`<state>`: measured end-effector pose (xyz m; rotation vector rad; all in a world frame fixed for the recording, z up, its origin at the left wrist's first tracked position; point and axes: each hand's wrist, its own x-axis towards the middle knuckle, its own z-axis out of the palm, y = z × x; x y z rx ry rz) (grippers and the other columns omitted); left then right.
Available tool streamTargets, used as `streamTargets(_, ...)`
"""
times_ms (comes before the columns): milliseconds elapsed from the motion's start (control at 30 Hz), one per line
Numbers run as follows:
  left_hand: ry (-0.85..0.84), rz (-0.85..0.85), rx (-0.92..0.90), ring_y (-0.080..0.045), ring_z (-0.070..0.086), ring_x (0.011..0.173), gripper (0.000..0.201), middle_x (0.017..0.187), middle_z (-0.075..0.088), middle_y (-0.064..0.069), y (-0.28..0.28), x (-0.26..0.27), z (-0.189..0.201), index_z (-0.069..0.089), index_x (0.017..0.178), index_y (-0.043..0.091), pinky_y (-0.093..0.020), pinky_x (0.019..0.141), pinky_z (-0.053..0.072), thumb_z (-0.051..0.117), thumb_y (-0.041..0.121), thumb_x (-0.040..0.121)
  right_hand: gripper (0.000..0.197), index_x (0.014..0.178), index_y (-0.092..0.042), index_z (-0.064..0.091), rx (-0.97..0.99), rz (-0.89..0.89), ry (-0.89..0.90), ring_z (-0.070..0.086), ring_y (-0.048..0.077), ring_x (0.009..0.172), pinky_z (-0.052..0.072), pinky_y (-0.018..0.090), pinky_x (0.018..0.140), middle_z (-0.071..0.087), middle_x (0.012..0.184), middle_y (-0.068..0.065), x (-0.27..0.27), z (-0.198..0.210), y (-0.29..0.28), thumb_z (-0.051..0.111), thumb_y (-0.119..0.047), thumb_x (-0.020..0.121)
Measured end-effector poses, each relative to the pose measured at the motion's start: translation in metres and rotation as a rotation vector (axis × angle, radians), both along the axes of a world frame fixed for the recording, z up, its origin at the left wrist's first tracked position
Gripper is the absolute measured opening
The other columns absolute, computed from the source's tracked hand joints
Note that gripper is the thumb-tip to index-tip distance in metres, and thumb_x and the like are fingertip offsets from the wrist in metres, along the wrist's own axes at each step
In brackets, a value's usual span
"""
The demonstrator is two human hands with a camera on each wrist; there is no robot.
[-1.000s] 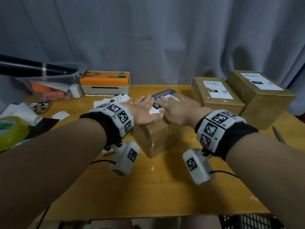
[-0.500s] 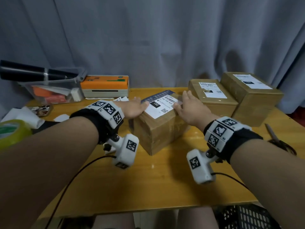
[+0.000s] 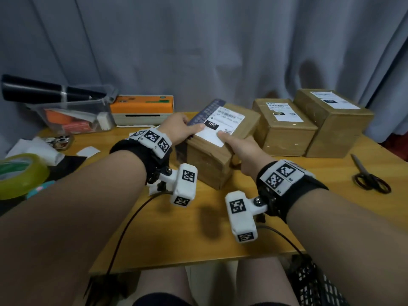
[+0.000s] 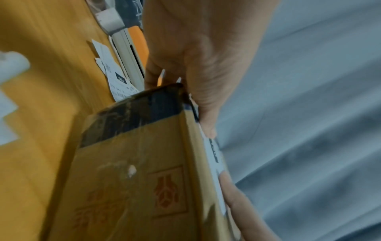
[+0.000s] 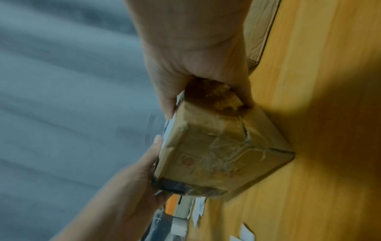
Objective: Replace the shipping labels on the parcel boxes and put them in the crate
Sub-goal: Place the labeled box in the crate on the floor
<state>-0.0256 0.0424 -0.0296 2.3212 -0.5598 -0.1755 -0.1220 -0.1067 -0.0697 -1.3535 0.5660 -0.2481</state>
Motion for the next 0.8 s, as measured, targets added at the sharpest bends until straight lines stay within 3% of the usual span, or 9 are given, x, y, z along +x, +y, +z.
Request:
streamTargets(67, -0.036, 0.025, -0.141, -0.022, 0.066, 0.077, 0.042, 0.082, 0.067, -0.007, 0.005, -0.008, 0.008, 0.054, 0.096, 0.008, -0.037, 0.073, 0.054, 0.063, 0.047, 0.084, 0.074, 0.135, -0.021, 0.041, -0.020, 0.020, -0.078, 0.063, 0.013, 0.098, 0.048, 0.025, 0.062, 0.064, 0.120, -0.003, -0.001, 0.008, 0.000, 0.079, -0.032, 0.073)
streamTargets(133, -0.084, 0.045, -0.230, -0.017, 0.061, 0.066, 0.035, 0.075, 0.064, -0.005, 0.007, -0.021, 0.020, 0.049, 0.094, 0.008, -0.029, 0.063, 0.051, 0.059, 0.042, 0.088, 0.076, 0.135, -0.023, 0.041, -0.045, 0.032, -0.148, 0.064, 0.016, 0.103, 0.053, 0.031, 0.072, 0.065, 0.120, -0.003, -0.007, 0.020, 0.000, 0.079, -0.037, 0.071)
streamTargets(267, -0.217, 0.117, -0.253, -0.023, 0.057, 0.086, 0.037, 0.090, 0.060, -0.004, 0.001, -0.045, 0.047, 0.048, 0.087, 0.017, -0.036, 0.080, 0.045, 0.051, 0.053, 0.088, 0.069, 0.130, -0.019, 0.050, -0.138, 0.013, -0.302, 0.067, 0.020, 0.104, 0.054, 0.042, 0.089, 0.068, 0.116, 0.000, -0.035, 0.050, -0.003, 0.078, -0.036, 0.069)
streamTargets(367, -0.226, 0.037, -0.278, -0.022, 0.058, 0.104, 0.057, 0.117, 0.060, -0.005, -0.022, -0.074, 0.064, 0.052, 0.118, 0.013, -0.036, 0.091, 0.047, 0.046, 0.059, 0.087, 0.042, 0.118, -0.015, 0.058, -0.217, -0.017, -0.371, 0.069, 0.020, 0.100, 0.055, 0.039, 0.089, 0.070, 0.113, 0.004, -0.076, 0.073, -0.019, 0.073, -0.026, 0.081)
streamTargets(467, -0.194, -0.099, -0.383, -0.012, 0.061, 0.089, 0.051, 0.110, 0.061, 0.001, -0.067, -0.107, 0.072, 0.055, 0.119, 0.015, -0.021, 0.071, 0.047, 0.047, 0.055, 0.089, 0.036, 0.116, -0.016, 0.060, -0.297, -0.091, -0.367, 0.069, 0.018, 0.097, 0.056, 0.037, 0.087, 0.071, 0.111, 0.002, -0.123, 0.086, -0.049, 0.071, -0.027, 0.084)
streamTargets(567, -0.126, -0.183, -0.446, -0.016, 0.063, 0.095, 0.056, 0.115, 0.059, -0.003, -0.113, -0.142, 0.067, 0.056, 0.109, 0.021, -0.033, 0.087, 0.052, 0.052, 0.065, 0.075, 0.038, 0.118, -0.013, 0.061, -0.392, -0.221, -0.350, 0.070, 0.010, 0.091, 0.057, 0.028, 0.083, 0.071, 0.105, -0.002, -0.166, 0.081, -0.078, 0.071, -0.028, 0.084)
streamTargets(633, -0.120, -0.241, -0.459, -0.018, 0.062, 0.099, 0.069, 0.118, 0.057, -0.004, -0.143, -0.165, 0.056, 0.056, 0.113, 0.020, -0.038, 0.091, 0.051, 0.051, 0.070, 0.065, 0.046, 0.118, -0.014, 0.060, -0.455, -0.372, -0.325, 0.068, 0.001, 0.088, 0.056, 0.020, 0.080, 0.070, 0.103, -0.008, -0.193, 0.072, -0.094, 0.073, -0.038, 0.080)
streamTargets(733, -0.121, -0.364, -0.455, -0.016, 0.056, 0.106, 0.060, 0.123, 0.048, -0.005, -0.182, -0.201, 0.038, 0.052, 0.120, 0.018, -0.035, 0.097, 0.046, 0.054, 0.060, 0.078, 0.070, 0.117, -0.022, 0.060, -0.529, -0.583, -0.234, 0.067, 0.008, 0.098, 0.054, 0.032, 0.089, 0.070, 0.107, -0.009, -0.234, 0.052, -0.121, 0.072, -0.066, 0.064)
streamTargets(800, -0.111, -0.441, -0.437, -0.013, 0.051, 0.107, 0.052, 0.128, 0.042, -0.005, -0.206, -0.227, 0.024, 0.049, 0.126, 0.018, -0.024, 0.096, 0.040, 0.054, 0.051, 0.086, 0.075, 0.114, -0.025, 0.062, -0.522, -0.672, -0.184, 0.068, 0.009, 0.097, 0.055, 0.035, 0.087, 0.071, 0.106, -0.009, -0.265, 0.036, -0.139, 0.070, -0.074, 0.058)
